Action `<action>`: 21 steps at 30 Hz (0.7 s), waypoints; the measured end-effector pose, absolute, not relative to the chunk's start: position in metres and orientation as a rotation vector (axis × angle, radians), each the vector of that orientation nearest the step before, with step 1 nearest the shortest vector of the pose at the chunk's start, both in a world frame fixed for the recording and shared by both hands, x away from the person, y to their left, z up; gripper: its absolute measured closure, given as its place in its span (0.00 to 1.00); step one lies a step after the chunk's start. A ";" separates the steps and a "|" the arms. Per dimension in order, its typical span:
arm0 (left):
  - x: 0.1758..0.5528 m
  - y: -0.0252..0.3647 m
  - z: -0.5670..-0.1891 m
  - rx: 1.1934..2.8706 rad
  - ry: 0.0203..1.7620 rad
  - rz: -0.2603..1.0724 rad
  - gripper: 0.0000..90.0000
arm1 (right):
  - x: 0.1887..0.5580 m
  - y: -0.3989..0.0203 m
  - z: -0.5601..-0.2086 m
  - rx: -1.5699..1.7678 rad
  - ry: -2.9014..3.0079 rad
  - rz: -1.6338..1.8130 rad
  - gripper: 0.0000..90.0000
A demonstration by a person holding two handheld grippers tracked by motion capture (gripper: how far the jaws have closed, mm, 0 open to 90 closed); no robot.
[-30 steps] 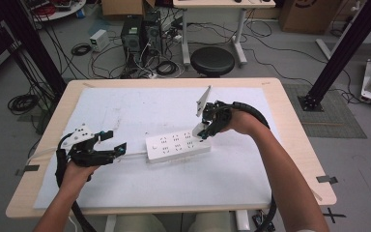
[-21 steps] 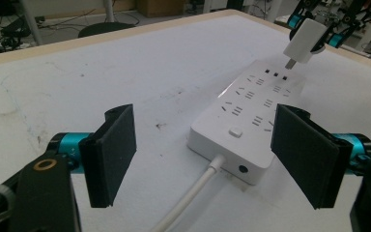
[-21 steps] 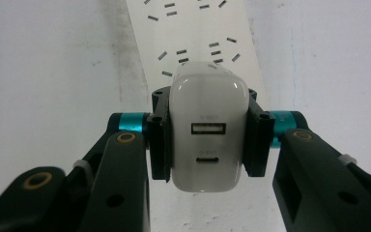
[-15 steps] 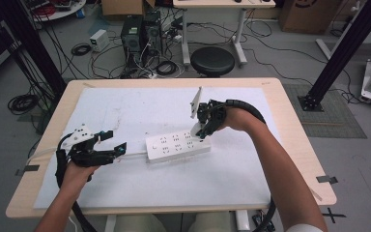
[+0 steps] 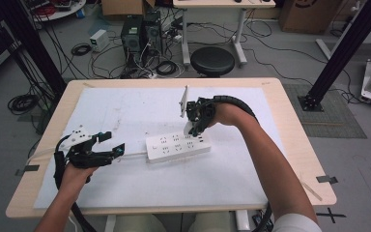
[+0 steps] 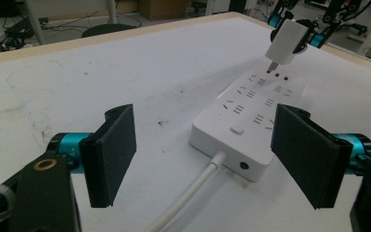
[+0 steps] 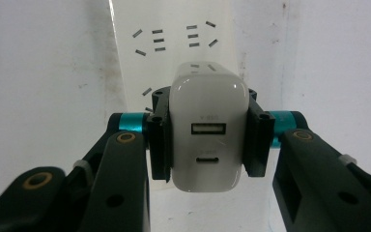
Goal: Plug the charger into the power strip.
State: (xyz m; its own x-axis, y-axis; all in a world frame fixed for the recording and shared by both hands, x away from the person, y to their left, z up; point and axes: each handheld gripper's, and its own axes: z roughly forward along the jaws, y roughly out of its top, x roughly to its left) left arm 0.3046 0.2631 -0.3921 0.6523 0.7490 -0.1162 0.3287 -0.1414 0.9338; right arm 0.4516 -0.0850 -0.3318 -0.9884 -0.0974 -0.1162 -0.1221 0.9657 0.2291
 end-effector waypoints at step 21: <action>0.306 0.266 -0.396 1.733 0.883 0.451 0.27 | 0.460 -0.072 -0.350 -0.239 3.027 0.267 0.70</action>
